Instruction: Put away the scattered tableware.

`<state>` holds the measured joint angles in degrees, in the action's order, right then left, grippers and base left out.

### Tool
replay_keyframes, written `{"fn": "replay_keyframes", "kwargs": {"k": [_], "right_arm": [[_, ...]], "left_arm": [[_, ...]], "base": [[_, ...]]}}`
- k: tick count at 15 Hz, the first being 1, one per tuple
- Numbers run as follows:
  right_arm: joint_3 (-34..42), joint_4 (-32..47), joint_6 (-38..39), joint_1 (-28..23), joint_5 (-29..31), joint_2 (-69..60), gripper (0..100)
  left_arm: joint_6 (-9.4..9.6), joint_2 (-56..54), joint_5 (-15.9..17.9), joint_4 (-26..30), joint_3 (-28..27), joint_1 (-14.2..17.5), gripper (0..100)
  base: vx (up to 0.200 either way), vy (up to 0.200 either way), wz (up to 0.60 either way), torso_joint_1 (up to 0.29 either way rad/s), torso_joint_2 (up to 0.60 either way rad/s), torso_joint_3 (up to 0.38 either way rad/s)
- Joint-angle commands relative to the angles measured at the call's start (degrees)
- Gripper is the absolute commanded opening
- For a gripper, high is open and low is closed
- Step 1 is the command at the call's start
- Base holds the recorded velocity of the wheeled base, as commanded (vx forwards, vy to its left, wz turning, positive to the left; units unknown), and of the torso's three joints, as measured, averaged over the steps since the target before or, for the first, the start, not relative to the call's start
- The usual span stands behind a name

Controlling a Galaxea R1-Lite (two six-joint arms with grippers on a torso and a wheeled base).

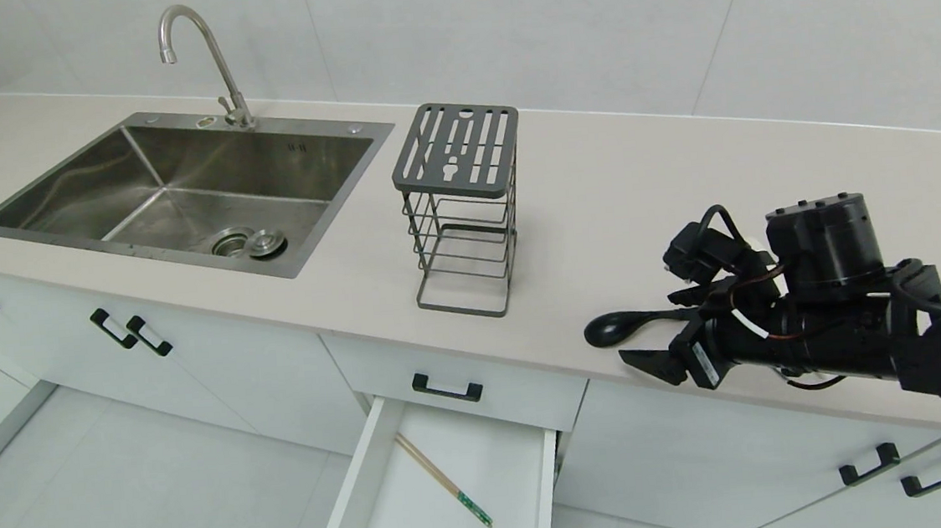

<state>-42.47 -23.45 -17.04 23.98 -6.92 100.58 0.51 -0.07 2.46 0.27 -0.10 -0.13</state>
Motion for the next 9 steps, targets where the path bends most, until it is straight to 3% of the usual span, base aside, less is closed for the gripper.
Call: {"fn": "replay_keyframes", "kwargs": {"k": [1, 9], "right_arm": [[-1.0, 0.0, 0.0, 0.0, 0.0, 2.1, 100], [-2.4, -0.2, 0.1, -0.5, 0.3, 5.5, 100]], "left_arm": [[-0.07, 0.1, 0.0, 0.0, 0.0, 0.0, 100], [-0.07, 0.1, 0.0, 0.0, 0.0, 0.0, 100]], "base": [[0.000, 0.000, 0.00, 0.000, 0.00, 0.000], [0.000, 0.000, 0.00, 0.000, 0.00, 0.000]]}}
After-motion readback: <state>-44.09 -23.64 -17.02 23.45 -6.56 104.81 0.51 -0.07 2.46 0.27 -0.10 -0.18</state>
